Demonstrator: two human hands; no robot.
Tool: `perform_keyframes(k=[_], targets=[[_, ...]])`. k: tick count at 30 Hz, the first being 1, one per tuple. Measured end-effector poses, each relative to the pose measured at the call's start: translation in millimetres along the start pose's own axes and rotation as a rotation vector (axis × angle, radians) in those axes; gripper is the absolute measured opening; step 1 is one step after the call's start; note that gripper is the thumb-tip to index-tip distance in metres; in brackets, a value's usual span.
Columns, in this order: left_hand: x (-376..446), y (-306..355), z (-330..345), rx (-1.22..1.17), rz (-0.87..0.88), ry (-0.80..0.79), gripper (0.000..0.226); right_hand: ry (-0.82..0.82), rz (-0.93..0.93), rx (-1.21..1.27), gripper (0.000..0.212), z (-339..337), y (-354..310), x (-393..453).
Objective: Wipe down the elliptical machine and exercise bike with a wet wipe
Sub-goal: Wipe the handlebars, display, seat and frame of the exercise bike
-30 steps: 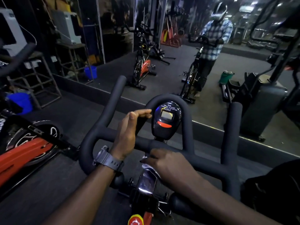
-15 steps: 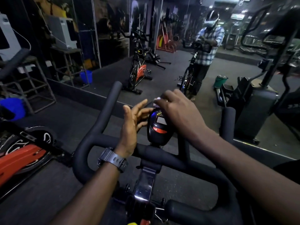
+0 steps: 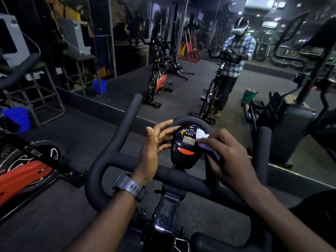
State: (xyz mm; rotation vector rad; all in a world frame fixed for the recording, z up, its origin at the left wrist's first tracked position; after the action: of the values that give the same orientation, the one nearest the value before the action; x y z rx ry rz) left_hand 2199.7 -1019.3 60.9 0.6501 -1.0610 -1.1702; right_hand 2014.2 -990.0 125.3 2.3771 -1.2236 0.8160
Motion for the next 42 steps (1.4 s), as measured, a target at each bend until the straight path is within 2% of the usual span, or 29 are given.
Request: perform_keyframes(k=[4,8,13,17,19,21,22,25,29,31,33,35,37,39,42], targets=[[2.0,-1.6,3.0,0.02,0.015,-0.029,0.11,0.03,-0.034,0.044,0.027,9.4,-3.7,9.9],[0.4,-2.3,5.9,0.02,0.009,-0.032,0.11,0.066,0.038,0.066,0.027,17.3,-1.9,6.7],[-1.7,-1.7,4.6,0.026,0.015,-0.031,0.11,0.0,-0.018,0.123,0.025,24.1,-13.7,-20.7],[-3.7,-2.9,4.6,0.033,0.021,-0.03,0.107,0.144,0.205,0.124,0.019,12.9,7.7,-4.0],[-4.0,-2.8,4.1,0.035,0.028,-0.034,0.107,0.048,0.137,0.136,0.021,20.8,-2.5,-25.1],[-2.8,-2.5,3.3,0.037,0.033,-0.037,0.107,-0.114,-0.029,0.121,0.021,34.6,-22.4,-46.3],[-2.6,-3.0,3.6,0.038,0.031,-0.041,0.107,-0.145,-0.066,0.104,0.02,38.9,-26.1,-48.1],[-3.2,-3.5,3.8,0.033,0.038,-0.041,0.106,-0.037,0.024,0.083,0.021,33.0,-23.3,-28.3],[-3.8,-4.8,4.5,0.034,0.032,-0.037,0.107,-0.004,-0.044,0.07,0.021,28.5,-22.3,-32.2],[-4.3,-5.3,3.6,0.051,0.029,-0.033,0.106,0.103,0.109,0.163,0.016,24.3,-5.8,-35.6],[-5.2,-4.7,2.0,0.066,0.034,-0.038,0.105,0.19,0.366,0.28,0.019,21.2,13.7,-22.2],[-4.8,-4.5,3.1,0.064,0.039,-0.052,0.106,0.164,0.53,0.38,0.021,24.4,28.1,6.9],[-4.0,-4.0,3.8,0.055,0.047,-0.049,0.107,0.07,0.589,0.525,0.017,32.3,37.6,41.9],[-5.0,-3.6,5.2,0.07,0.059,-0.053,0.106,-0.107,0.636,0.745,0.017,46.7,36.6,61.1],[-7.9,-1.3,6.9,0.101,0.094,-0.08,0.102,-0.288,0.738,1.025,0.017,60.7,26.1,46.7]])
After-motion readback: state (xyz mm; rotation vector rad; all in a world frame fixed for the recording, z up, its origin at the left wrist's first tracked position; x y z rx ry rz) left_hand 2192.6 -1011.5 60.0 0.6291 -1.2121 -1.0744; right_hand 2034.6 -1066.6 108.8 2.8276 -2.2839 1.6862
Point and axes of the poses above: each hand's wrist, its own x-axis towards the middle knuckle, its own z-axis out of the palm, y = z × x, the point moved 4 cm from there along x, towards the middle knuckle, and after that the axes turned 13 degrees about -x, right-handed, at the moved point
